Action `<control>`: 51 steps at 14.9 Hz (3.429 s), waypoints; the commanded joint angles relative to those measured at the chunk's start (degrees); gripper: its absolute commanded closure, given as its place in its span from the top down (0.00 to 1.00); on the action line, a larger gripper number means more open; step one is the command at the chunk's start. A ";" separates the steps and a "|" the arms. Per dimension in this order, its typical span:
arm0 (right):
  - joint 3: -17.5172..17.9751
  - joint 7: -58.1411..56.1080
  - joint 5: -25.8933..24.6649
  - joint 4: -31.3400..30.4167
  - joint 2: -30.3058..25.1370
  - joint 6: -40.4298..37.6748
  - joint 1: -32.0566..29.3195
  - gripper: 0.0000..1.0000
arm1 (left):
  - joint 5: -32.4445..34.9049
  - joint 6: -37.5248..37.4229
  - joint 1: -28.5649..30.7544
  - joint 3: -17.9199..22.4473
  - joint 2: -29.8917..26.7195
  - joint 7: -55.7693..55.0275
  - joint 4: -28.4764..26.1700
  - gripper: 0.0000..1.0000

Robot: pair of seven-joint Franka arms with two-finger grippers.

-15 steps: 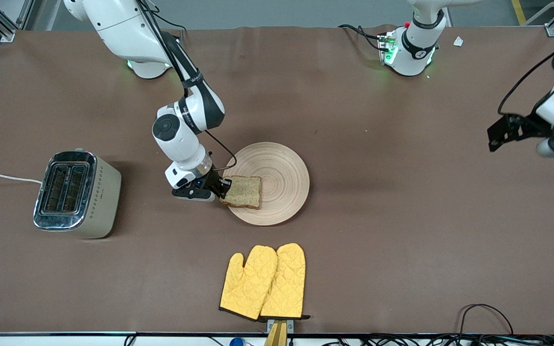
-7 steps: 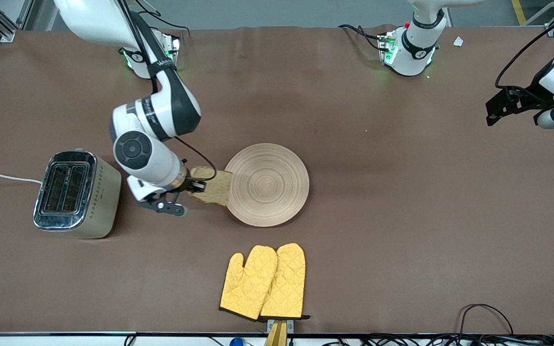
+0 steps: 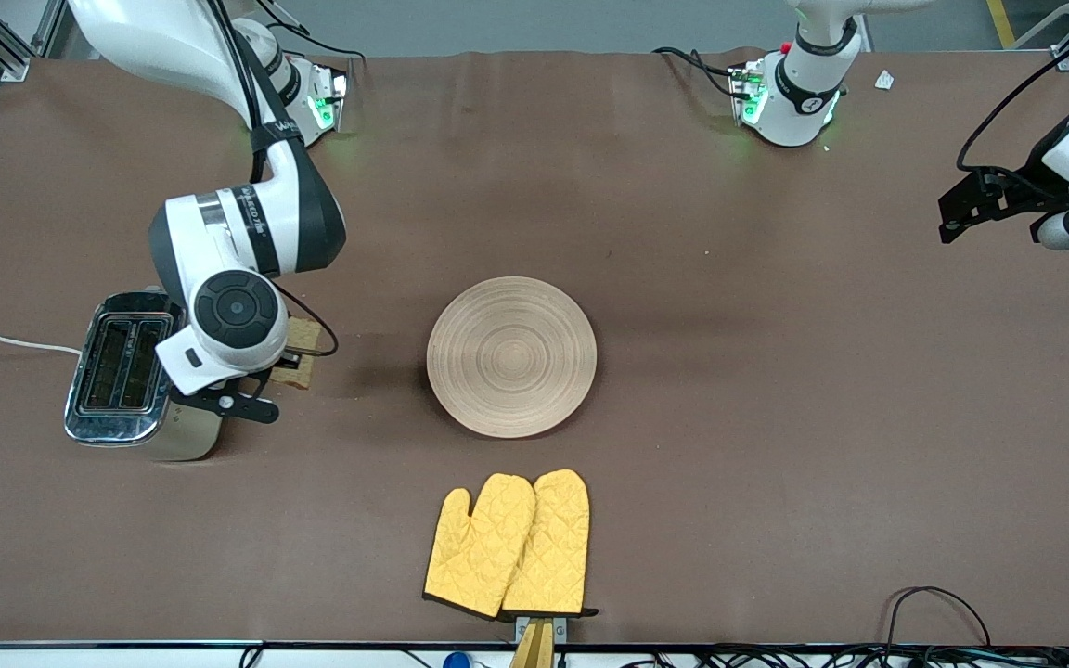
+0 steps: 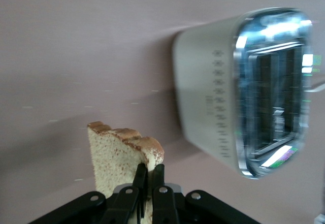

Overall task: Move plate and put bread in toaster
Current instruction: 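Lift the bread slice and carry it over the toaster with the right gripper, then lower the bread into the toaster slot with the right gripper, then open the right gripper and raise it away from the toaster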

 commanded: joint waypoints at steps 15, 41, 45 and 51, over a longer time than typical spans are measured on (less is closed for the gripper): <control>0.01 -2.12 -28.66 -7.29 -7.70 -3.34 -3.16 0.00 | -0.93 -1.31 -0.82 -0.29 0.16 0.55 -0.06 1.00; 0.18 -2.38 -19.65 -12.51 -11.05 11.18 -10.28 1.00 | 0.13 -1.75 -0.56 -0.11 0.43 0.37 2.75 1.00; 0.10 -13.08 -6.74 -5.04 -12.46 9.16 -15.90 1.00 | 0.21 -1.75 -0.38 0.06 0.51 0.46 2.75 1.00; 0.36 -20.84 10.79 7.87 -17.10 -6.90 -23.39 1.00 | -0.75 -1.66 -0.29 0.33 1.83 0.81 4.85 1.00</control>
